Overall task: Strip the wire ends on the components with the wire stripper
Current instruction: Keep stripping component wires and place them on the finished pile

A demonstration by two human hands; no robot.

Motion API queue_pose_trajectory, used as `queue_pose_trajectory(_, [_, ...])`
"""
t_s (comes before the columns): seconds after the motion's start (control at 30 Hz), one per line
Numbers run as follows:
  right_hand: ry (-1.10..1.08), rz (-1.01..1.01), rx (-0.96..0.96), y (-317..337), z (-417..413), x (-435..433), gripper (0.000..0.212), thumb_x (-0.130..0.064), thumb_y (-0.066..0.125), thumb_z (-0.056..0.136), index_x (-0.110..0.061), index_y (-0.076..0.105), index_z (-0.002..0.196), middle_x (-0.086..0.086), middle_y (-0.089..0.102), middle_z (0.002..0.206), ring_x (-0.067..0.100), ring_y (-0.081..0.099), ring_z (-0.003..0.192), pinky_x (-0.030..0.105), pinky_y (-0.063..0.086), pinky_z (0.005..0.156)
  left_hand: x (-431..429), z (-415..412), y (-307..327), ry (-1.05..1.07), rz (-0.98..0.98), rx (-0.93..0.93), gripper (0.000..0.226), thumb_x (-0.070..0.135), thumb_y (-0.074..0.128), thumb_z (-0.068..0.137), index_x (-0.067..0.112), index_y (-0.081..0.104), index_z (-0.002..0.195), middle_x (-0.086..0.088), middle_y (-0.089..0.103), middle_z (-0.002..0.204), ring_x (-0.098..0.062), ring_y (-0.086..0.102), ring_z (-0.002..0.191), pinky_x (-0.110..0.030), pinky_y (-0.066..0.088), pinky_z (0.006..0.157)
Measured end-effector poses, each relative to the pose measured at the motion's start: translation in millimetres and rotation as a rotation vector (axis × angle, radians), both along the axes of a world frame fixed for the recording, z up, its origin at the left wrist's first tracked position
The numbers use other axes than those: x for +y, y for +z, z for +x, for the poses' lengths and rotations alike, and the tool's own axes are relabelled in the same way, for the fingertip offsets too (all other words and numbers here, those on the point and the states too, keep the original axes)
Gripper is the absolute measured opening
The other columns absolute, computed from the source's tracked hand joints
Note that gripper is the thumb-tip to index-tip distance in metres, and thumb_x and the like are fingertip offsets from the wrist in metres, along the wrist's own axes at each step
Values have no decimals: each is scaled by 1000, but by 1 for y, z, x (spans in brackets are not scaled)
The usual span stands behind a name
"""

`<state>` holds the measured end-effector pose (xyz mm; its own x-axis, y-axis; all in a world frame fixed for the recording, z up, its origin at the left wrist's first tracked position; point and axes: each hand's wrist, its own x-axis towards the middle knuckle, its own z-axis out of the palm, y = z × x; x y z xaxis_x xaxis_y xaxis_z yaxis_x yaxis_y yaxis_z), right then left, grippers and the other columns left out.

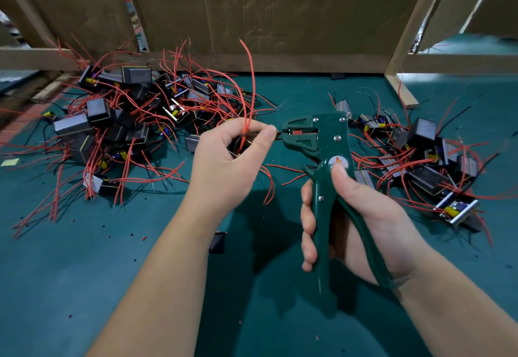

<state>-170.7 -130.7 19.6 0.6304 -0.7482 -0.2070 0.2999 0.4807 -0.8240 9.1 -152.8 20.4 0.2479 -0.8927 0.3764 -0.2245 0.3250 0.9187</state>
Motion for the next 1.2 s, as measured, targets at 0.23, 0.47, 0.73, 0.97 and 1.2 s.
queue_pose_trajectory(0.23, [-259,29,-16,-2,4,-7,44,-51,56,71,-8,57,81,12,57,67,28,56,49,40,53,52,-3,-6,-3,-19,152,12,53,62,63,75,9,67,80,7,36,48,-15,32,48,-32,31,48])
queue_pose_trajectory(0.47, [-131,-73,-77,-5,3,-5,49,-26,64,70,-2,62,113,22,59,81,38,63,69,52,55,69,-3,-8,12,-316,437,711,61,67,29,84,13,53,100,-5,48,77,-19,44,66,-35,39,72])
queue_pose_trajectory(0.73, [-78,-162,111,-13,8,-2,34,-22,65,78,-6,62,108,21,66,98,34,63,75,63,49,78,8,-32,9,-648,439,551,72,64,4,94,33,66,116,-15,71,104,-21,68,77,-22,51,56])
queue_pose_trajectory(0.97, [-49,-161,80,-13,5,-2,36,-23,73,70,-11,66,103,19,68,98,37,64,77,62,51,76,5,-42,5,-516,356,536,68,51,5,101,46,72,91,1,75,91,-12,69,78,-20,53,63])
queue_pose_trajectory(1.2, [-149,-164,86,-15,9,-2,39,-11,67,71,-6,60,109,21,68,100,37,65,75,64,51,76,1,-47,-4,-326,300,573,40,23,20,106,38,50,129,-3,62,80,-27,47,84,-34,41,73])
